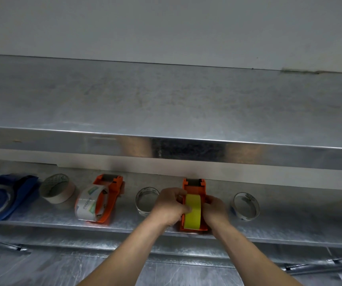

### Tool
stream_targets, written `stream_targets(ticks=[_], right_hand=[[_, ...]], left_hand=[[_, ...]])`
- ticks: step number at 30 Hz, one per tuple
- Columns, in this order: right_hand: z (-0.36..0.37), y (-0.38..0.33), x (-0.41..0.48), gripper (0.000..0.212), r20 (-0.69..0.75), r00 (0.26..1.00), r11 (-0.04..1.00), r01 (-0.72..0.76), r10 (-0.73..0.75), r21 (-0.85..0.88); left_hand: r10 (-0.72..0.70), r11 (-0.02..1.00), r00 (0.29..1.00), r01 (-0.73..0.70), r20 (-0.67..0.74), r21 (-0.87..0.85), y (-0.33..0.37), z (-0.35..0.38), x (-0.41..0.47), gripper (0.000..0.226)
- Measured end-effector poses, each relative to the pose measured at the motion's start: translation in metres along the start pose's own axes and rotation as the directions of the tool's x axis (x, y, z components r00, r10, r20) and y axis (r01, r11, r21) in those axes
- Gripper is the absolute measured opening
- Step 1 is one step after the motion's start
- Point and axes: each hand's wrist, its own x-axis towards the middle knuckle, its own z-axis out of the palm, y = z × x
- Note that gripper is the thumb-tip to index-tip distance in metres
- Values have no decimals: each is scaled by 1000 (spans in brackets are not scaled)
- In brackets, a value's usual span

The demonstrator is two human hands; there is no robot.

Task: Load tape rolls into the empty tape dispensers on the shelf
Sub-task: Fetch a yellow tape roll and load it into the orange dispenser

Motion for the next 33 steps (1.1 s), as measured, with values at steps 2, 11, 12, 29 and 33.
stream_targets(ticks=[2,11,12,29,33], right_hand=[[-2,-2,-5,18,-18,998,987,58,-61,-148],[-6,12,7,51,-40,999,991,25,-31,-134],[-7,8,4,54,-46,999,992,20,-25,-123],[-12,-1,-16,54,-117,993,1000,15,-16,-16],[-12,-3,-18,61,-141,990,999,21,-17,32]], left_hand=[[-23,1000,1000,22,6,13,-2,2,1,46],[-8,999,1000,7,30,42,-2,2,-3,41],[-8,999,999,6,32,42,-2,2,-3,40],[8,999,999,-10,35,48,-1,-3,-12,37],[16,999,999,-18,44,41,1,-6,-15,38]])
